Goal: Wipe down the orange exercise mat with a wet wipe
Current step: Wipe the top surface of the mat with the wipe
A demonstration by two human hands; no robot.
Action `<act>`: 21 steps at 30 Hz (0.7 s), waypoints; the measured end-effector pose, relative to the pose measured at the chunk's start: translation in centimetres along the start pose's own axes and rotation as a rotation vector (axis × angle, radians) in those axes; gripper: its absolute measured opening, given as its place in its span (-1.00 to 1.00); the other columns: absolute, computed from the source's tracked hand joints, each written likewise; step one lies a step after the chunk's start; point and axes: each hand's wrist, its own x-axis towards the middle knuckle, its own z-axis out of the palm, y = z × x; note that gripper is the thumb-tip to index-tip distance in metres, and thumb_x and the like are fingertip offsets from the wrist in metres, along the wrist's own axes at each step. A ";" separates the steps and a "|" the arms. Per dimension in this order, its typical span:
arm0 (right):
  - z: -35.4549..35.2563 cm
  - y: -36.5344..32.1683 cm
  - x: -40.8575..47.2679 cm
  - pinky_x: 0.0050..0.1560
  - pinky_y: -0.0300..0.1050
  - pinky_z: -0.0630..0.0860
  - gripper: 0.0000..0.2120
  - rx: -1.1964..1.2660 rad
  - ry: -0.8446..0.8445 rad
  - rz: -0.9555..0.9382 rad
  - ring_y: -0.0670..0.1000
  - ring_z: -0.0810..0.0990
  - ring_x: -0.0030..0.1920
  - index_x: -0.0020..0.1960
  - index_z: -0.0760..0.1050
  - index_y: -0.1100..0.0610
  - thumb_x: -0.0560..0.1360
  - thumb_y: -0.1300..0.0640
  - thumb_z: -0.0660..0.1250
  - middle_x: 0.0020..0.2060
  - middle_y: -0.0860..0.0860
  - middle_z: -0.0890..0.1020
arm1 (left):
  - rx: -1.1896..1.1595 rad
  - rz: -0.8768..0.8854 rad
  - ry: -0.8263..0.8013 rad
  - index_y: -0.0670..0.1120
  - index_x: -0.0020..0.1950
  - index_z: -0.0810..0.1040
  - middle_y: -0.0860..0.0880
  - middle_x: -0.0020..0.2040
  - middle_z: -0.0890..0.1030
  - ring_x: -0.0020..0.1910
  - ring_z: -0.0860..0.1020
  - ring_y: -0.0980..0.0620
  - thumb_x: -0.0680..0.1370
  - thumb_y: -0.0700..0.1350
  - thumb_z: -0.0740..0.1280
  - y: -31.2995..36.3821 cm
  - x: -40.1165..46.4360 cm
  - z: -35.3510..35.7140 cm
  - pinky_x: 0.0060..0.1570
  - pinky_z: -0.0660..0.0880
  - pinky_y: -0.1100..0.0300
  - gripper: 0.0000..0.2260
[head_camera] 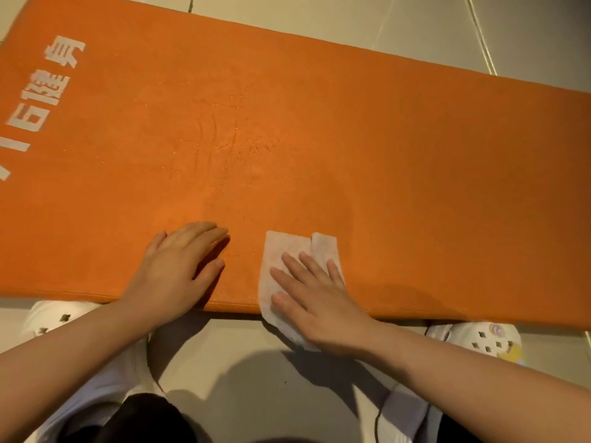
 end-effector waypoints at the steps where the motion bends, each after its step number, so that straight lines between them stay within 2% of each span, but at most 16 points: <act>1: -1.0 -0.3 -0.1 0.53 0.09 -0.30 -0.42 0.105 -0.015 -0.003 -0.09 -0.21 0.56 0.58 0.06 -0.12 0.62 -0.27 -0.24 0.59 -0.13 -0.06 | -0.044 0.078 0.014 0.00 0.44 0.45 -0.03 0.45 0.43 0.46 0.35 -0.12 0.59 0.18 0.12 0.8 0.0 -0.1 0.40 0.25 -0.24 -0.51; 3: -3.0 -0.4 -0.7 0.54 -0.07 -0.11 -0.50 0.297 -0.018 -0.003 -0.13 0.04 0.54 0.51 0.29 -0.01 0.68 -0.13 -0.13 0.55 -0.08 0.21 | -0.079 0.241 0.064 -0.03 0.39 0.50 -0.03 0.47 0.41 0.47 0.33 -0.11 0.61 0.15 0.09 2.5 -0.2 -0.2 0.39 0.28 -0.15 -0.54; 5: -3.8 0.3 -1.3 0.41 -0.18 0.14 -0.54 0.378 -0.020 -0.029 -0.10 0.31 0.38 0.38 0.46 0.18 0.68 -0.05 0.00 0.41 0.06 0.45 | -0.044 0.378 0.088 -0.01 0.39 0.50 -0.03 0.48 0.40 0.47 0.31 -0.07 0.63 0.11 0.11 4.2 -0.3 -0.1 0.37 0.27 -0.09 -0.59; 6: -3.7 0.6 -1.5 0.36 -0.13 0.26 -0.59 0.397 -0.008 -0.041 -0.06 0.40 0.28 0.31 0.51 0.19 0.68 -0.04 0.08 0.31 0.07 0.53 | -0.016 0.431 0.089 0.01 0.39 0.48 -0.03 0.48 0.40 0.46 0.32 -0.06 0.62 0.10 0.13 4.7 -0.3 0.1 0.36 0.27 -0.09 -0.61; 9: -3.0 1.8 -1.3 0.24 0.07 0.46 -0.75 0.486 0.071 0.027 -0.05 0.56 0.14 0.21 0.59 -0.02 0.63 -0.04 0.23 0.12 -0.08 0.63 | 0.031 0.527 0.078 0.01 0.36 0.45 -0.06 0.39 0.45 0.35 0.41 -0.05 0.57 0.04 0.21 5.4 -0.4 1.0 0.29 0.32 -0.01 -0.63; 12: -3.3 2.8 -0.5 0.11 -0.05 0.49 -0.83 0.474 0.163 0.083 -0.04 0.56 0.04 0.12 0.61 0.03 0.63 0.09 0.25 -0.01 -0.11 0.62 | 0.027 0.556 0.117 -0.03 0.24 0.50 -0.06 0.24 0.52 0.17 0.50 -0.05 0.55 -0.01 0.26 5.8 -0.8 1.4 0.12 0.36 0.08 -0.71; 14: -3.9 3.1 0.0 -0.01 -0.14 0.44 -0.85 0.493 0.273 0.111 -0.07 0.52 0.01 0.07 0.60 0.04 0.63 0.14 0.25 -0.08 -0.13 0.58 | 0.059 0.667 0.130 -0.05 0.20 0.53 -0.06 0.19 0.55 0.12 0.52 -0.05 0.55 -0.06 0.27 6.4 -1.0 1.3 0.09 0.36 0.07 -0.76; 15: -4.1 3.3 0.1 0.02 -0.17 0.42 -0.86 0.521 0.317 0.117 -0.08 0.51 0.04 0.06 0.59 0.02 0.63 0.15 0.25 -0.05 -0.13 0.58 | 0.109 0.754 0.129 -0.05 0.20 0.54 -0.05 0.19 0.57 0.14 0.51 -0.05 0.55 -0.07 0.26 6.8 -0.9 1.3 0.12 0.36 0.05 -0.75; 17: -4.4 3.5 0.2 0.20 -0.20 0.37 -0.84 0.532 0.348 0.082 -0.09 0.47 0.21 0.13 0.58 0.04 0.62 0.17 0.26 0.15 -0.10 0.54 | 0.216 0.901 0.094 -0.04 0.25 0.54 -0.04 0.25 0.58 0.21 0.50 -0.05 0.55 -0.07 0.20 7.7 -0.6 1.6 0.21 0.33 0.01 -0.70; 19: -4.7 3.8 0.1 0.31 -0.29 0.26 -0.76 0.443 0.336 -0.005 -0.13 0.37 0.33 0.26 0.54 0.06 0.61 0.17 0.27 0.32 -0.09 0.45 | 0.271 0.913 0.023 -0.02 0.31 0.52 -0.02 0.31 0.57 0.29 0.48 -0.05 0.53 -0.02 0.23 8.5 -0.2 2.3 0.29 0.36 -0.03 -0.64; 21: -4.9 4.0 -0.4 0.30 -0.34 0.24 -0.71 0.353 0.358 -0.049 -0.14 0.36 0.33 0.32 0.49 0.06 0.61 0.15 0.28 0.33 -0.10 0.44 | 0.317 0.852 -0.063 -0.02 0.34 0.49 -0.02 0.32 0.56 0.31 0.49 -0.06 0.46 0.06 0.37 8.9 0.3 2.9 0.29 0.43 -0.09 -0.54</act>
